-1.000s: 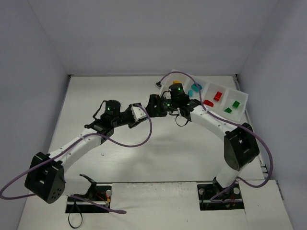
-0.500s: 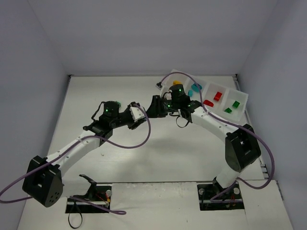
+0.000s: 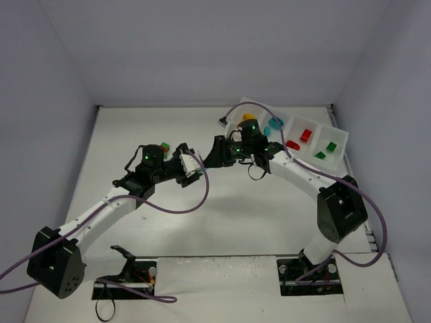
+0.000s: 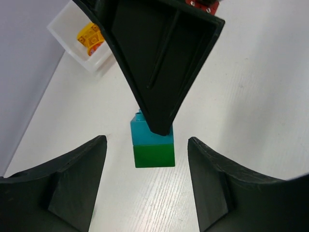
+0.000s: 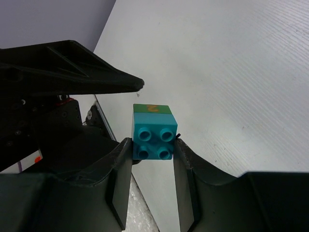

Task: Sort the legos into containers by color

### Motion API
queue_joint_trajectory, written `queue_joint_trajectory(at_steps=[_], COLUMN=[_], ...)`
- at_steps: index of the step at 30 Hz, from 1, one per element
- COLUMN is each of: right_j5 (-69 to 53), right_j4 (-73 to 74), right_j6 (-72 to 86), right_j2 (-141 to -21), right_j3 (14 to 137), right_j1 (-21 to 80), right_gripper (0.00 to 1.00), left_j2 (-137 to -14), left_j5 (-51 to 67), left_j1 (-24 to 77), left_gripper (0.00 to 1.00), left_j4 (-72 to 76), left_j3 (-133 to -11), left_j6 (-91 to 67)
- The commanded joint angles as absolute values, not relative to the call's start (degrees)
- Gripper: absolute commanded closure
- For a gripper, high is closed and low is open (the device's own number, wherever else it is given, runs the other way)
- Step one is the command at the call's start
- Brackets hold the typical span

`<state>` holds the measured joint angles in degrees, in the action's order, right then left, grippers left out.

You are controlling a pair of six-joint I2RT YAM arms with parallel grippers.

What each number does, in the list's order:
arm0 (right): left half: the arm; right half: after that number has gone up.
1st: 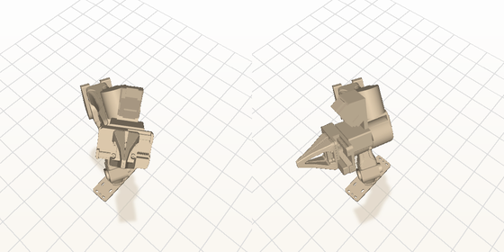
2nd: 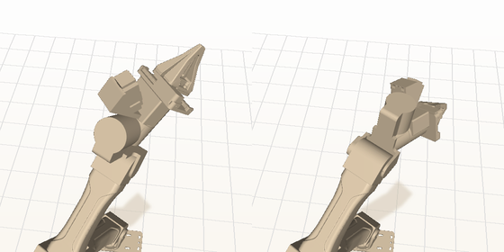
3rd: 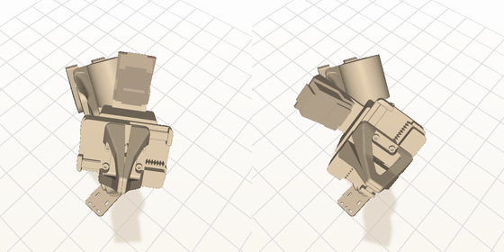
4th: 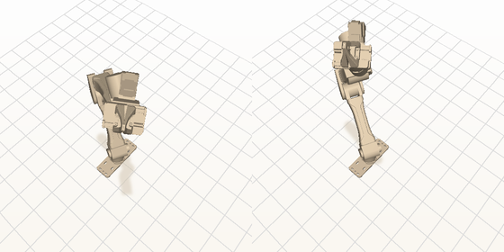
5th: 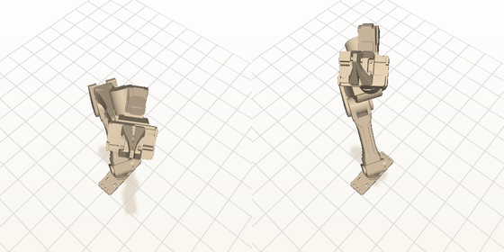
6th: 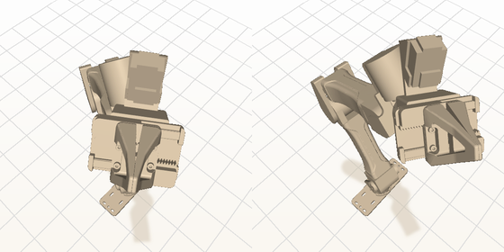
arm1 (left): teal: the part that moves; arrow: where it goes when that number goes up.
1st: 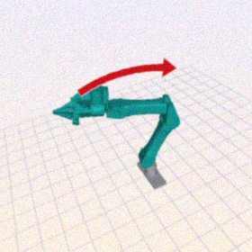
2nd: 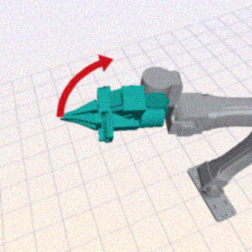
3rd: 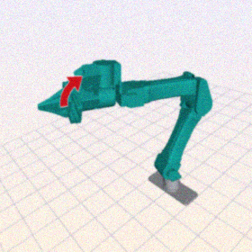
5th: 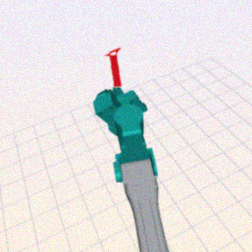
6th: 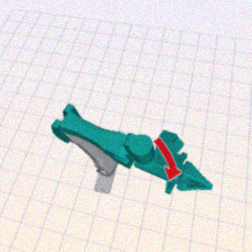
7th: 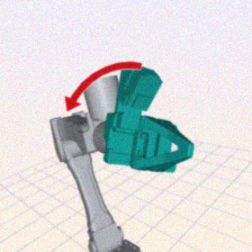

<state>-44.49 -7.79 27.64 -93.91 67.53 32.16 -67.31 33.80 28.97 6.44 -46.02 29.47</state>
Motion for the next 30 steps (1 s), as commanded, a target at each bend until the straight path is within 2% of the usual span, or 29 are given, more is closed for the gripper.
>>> queue_joint_trajectory(at_steps=[1,6,12,20,22,24,27,28,30], right_j5=[-47.3,-47.6,-48.0,-48.0,-48.0,-48.1,-48.0,-47.8,-47.5], right_j4=[-10.3,-10.1,-9.9,-9.9,-9.9,-9.8,-9.8,-9.8,-9.8], right_j6=[26.5,25.8,25.6,25.0,25.0,25.0,24.6,24.4,24.3], right_j2=[-89.7,-89.0,-88.9,-89.4,-89.5,-89.4,-89.4,-89.3,-89.2], right_j3=[68.3,68.3,68.3,68.2,68.3,68.5,68.6,68.4,68.0], right_j1=[31.6,31.6,31.6,31.6,31.6,31.6,31.5,31.3,30.9], right_gripper=[1.00,1.00,1.00,1.00,1.00,1.00,1.00,1.00,1.00], left_j2=[-67.9,-69.9,-72.1,-72.2,-72.7,-73.0,-73.6,-73.7,-73.8], left_j5=[36.7,37.1,37.4,37.7,37.6,37.5,37.8,37.8,38.3], left_j1=[29.0,28.9,28.9,28.9,29.0,28.9,28.8,28.9,28.7], left_gripper=[0.38,0.39,0.51,0.52,0.55,0.60,0.79,0.90,1.00], left_j4=[5.8,4.0,3.6,6.5,5.9,5.9,5.9,5.9,6.0], left_j3=[-48.5,-50.1,-51.9,-52.5,-52.7,-52.7,-52.7,-52.8,-52.7], left_j6=[31.8,32.4,32.1,30.1,30.5,30.5,30.5,30.4,30.1])
